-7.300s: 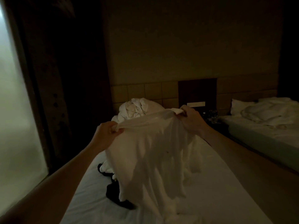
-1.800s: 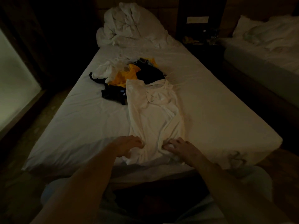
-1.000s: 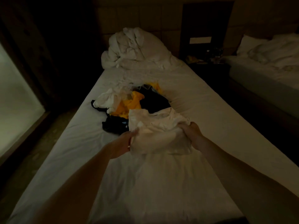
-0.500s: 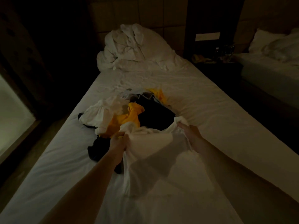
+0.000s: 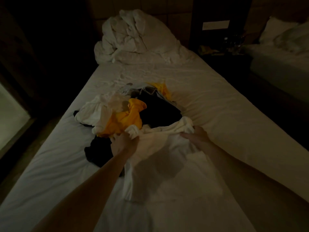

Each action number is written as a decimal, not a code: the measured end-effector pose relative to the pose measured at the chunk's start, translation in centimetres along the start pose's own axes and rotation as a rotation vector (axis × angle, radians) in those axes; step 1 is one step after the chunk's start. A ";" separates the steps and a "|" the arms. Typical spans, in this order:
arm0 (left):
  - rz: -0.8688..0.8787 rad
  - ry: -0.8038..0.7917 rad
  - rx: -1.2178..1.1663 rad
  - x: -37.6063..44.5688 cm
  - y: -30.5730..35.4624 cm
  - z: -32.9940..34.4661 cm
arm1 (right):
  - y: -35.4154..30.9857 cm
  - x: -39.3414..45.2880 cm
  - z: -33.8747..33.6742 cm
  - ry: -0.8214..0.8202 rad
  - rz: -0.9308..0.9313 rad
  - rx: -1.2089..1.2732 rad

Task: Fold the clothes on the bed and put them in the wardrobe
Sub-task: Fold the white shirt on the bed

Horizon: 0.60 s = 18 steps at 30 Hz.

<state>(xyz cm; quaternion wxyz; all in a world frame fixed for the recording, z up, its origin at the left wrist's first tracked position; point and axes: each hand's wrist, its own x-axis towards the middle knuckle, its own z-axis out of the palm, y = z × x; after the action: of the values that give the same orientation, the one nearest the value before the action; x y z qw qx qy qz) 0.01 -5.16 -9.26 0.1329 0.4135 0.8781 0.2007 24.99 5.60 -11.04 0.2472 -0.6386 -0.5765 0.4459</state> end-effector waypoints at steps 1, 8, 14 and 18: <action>0.019 -0.013 -0.023 -0.7 0.2 -0.7 | -0.5 -0.7 -0.5 -0.011 -0.001 0.031; 0.063 -0.215 -0.542 -5.8 -0.4 -6.2 | -4.4 -8.4 -4.4 -0.187 -0.046 0.214; -0.039 -0.199 -0.833 -11.4 -2.3 -12.7 | -7.2 -16.5 -7.6 -0.177 -0.136 0.246; 0.001 -0.163 -0.914 -14.6 -4.5 -17.4 | -8.8 -21.1 -7.7 -0.193 -0.156 0.274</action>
<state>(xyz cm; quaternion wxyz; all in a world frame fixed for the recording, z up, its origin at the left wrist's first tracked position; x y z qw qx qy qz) -0.89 -23.37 5.07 0.3699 0.3271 0.6861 0.5343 28.36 -11.19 6.02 0.3091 -0.5065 -0.5792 0.5589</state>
